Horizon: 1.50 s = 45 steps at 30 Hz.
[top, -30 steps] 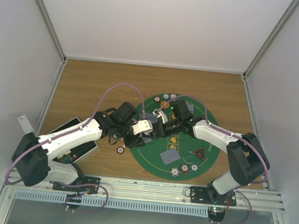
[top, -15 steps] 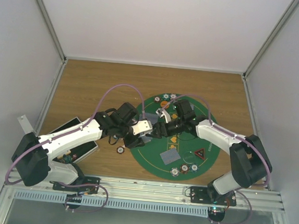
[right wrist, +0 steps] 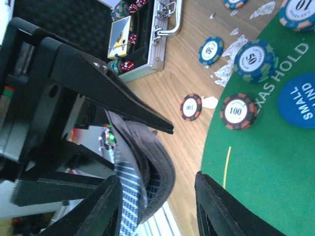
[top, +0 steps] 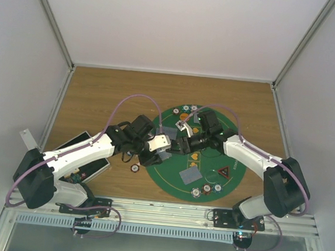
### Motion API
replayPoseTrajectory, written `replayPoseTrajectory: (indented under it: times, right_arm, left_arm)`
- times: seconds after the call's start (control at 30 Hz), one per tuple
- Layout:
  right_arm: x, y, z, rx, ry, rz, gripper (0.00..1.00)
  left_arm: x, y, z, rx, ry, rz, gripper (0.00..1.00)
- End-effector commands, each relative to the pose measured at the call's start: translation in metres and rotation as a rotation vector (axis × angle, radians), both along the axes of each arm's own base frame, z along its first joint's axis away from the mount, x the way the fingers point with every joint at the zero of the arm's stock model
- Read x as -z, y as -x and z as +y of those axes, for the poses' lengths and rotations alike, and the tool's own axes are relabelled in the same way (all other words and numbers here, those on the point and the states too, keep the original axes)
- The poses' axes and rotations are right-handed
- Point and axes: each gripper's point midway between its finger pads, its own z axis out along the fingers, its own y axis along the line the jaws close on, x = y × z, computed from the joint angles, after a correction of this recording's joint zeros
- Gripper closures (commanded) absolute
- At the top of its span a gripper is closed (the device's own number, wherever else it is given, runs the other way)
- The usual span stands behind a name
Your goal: Distribute texas hold em gaming equipment
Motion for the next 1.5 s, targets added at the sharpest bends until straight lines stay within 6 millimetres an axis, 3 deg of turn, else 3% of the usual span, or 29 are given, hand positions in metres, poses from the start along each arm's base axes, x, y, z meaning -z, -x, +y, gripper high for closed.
replayPoseTrajectory:
  times: [0.0,0.1,0.53,0.83,1.07,1.27,1.47]
  right_arm:
    - [-0.020,0.003,0.001,-0.027,-0.057,-0.013,0.61]
    - [-0.020,0.006,0.001,-0.038,-0.061,-0.001,0.65]
    - [-0.019,0.001,-0.004,0.001,-0.013,-0.032,0.97]
    - [-0.019,-0.004,-0.020,0.051,0.039,-0.073,0.99]
    - [-0.014,-0.029,-0.059,0.205,0.127,-0.104,0.99]
    - [0.013,-0.041,-0.103,0.355,0.228,-0.029,0.99]
    - [0.044,-0.016,-0.108,0.311,0.249,0.107,1.00]
  left_arm:
    - [-0.006,-0.006,-0.006,0.005,0.034,-0.040,0.47]
    - [-0.006,-0.006,-0.006,0.004,0.033,-0.038,0.47]
    - [-0.006,-0.007,-0.005,0.000,0.029,-0.043,0.47]
    - [-0.005,-0.008,-0.003,-0.006,0.019,-0.049,0.48]
    - [-0.007,-0.010,-0.001,-0.010,0.021,-0.055,0.48]
    - [-0.008,-0.011,0.001,-0.016,0.022,-0.061,0.48]
    - [-0.010,-0.012,0.002,-0.021,0.024,-0.064,0.48]
